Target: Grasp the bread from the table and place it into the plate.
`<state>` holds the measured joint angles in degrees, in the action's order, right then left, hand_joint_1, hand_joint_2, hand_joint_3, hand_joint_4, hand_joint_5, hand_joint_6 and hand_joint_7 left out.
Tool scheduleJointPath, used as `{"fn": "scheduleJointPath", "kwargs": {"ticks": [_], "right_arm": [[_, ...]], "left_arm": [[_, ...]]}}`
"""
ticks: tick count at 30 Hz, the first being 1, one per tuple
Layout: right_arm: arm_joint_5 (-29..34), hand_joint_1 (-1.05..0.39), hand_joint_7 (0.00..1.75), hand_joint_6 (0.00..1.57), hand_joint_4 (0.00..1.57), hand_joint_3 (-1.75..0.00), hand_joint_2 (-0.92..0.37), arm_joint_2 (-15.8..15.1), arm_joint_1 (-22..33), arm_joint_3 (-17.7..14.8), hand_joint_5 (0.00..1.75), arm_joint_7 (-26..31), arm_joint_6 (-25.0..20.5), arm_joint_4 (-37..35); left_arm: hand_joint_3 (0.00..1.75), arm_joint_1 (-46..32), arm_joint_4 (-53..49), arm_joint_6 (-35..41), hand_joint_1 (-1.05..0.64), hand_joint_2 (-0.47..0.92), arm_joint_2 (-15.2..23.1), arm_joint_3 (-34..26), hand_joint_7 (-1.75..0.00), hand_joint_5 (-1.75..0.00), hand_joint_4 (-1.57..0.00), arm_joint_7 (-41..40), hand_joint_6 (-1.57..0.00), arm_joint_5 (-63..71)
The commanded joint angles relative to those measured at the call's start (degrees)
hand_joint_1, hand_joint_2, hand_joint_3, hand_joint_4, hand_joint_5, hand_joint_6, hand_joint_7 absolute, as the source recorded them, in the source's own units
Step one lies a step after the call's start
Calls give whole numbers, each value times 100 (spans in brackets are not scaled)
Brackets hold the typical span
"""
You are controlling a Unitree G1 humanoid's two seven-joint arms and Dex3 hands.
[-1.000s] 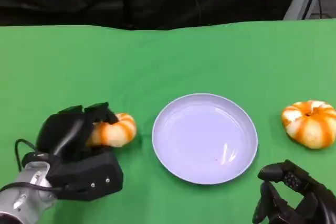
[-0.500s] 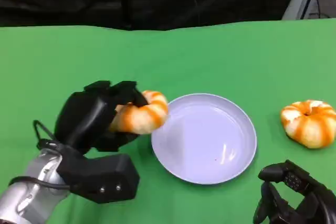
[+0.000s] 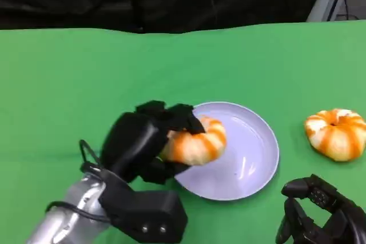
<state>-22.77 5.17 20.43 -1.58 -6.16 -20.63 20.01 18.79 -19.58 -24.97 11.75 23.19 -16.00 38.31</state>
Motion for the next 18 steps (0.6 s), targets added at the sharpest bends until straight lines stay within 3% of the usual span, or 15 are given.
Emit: {"fn": "scheduleJointPath", "kwargs": {"ticks": [1, 8, 18], "right_arm": [[-65, -17, 143, 81, 84, -111, -51, -37, 22, -38, 175, -45, 53, 47], [-67, -17, 143, 81, 84, -111, -51, -30, 2, -50, 175, -78, 79, 11], [-33, -17, 141, 82, 85, -111, -51, 32, 20, -15, 175, -10, 46, 37]], "left_arm": [[79, 203, -366, 107, -8, 66, -129, 149, -126, -168, -74, 5, -83, 152], [58, 759, -1348, -12, -8, 75, -430, 327, -133, -173, -72, -423, -79, 328], [51, 1675, -2999, -115, -3, 79, -796, 488, -156, -175, -72, -1021, -70, 401]]}}
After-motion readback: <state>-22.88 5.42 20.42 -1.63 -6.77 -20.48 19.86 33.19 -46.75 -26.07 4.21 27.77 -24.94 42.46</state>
